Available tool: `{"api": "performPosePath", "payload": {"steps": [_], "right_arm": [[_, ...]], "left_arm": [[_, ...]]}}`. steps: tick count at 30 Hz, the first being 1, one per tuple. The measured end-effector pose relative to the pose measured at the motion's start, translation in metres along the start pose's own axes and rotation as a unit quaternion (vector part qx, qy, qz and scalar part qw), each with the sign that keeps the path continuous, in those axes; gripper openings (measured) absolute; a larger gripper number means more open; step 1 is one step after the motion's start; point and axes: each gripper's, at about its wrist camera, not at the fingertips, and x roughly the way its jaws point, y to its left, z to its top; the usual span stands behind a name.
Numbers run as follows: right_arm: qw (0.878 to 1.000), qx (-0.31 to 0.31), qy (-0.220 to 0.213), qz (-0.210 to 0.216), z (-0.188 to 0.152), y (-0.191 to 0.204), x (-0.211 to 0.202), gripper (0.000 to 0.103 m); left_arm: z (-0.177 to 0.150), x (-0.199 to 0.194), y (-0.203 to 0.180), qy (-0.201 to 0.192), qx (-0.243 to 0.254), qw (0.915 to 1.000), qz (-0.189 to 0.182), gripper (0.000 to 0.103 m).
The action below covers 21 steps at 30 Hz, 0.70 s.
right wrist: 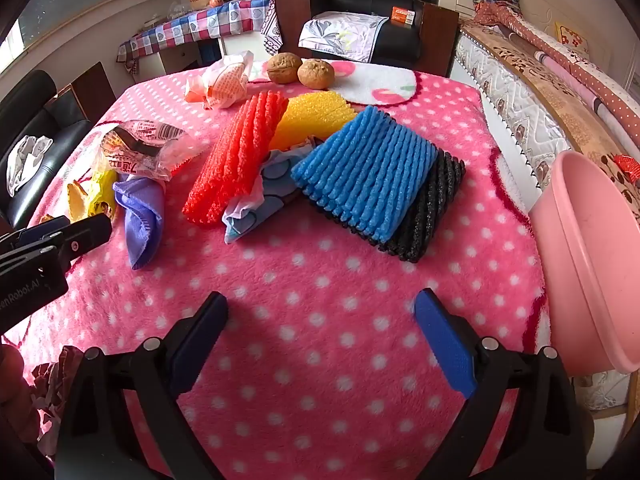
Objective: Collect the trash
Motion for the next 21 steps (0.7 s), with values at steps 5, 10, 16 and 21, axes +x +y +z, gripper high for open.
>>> {"api": "performPosePath", "payload": {"steps": [5,10,16,21], "right_arm": [[1.0,0.0,0.0,0.0,0.0,0.0,0.0,0.095],[1.0,0.0,0.0,0.0,0.0,0.0,0.0,0.095],[1.0,0.0,0.0,0.0,0.0,0.0,0.0,0.095],[1.0,0.0,0.0,0.0,0.0,0.0,0.0,0.095]], "left_arm": [[0.0,-0.001,-0.002,0.001,0.0,1.0,0.0,0.064],[0.0,0.002,0.003,0.002,-0.002,1.0,-0.004,0.064],[0.001,0.001,0.005,0.002,-0.002,1.0,-0.004,0.064],[0.0,0.001,0.005,0.002,-0.003,1.0,-0.003,0.064]]}}
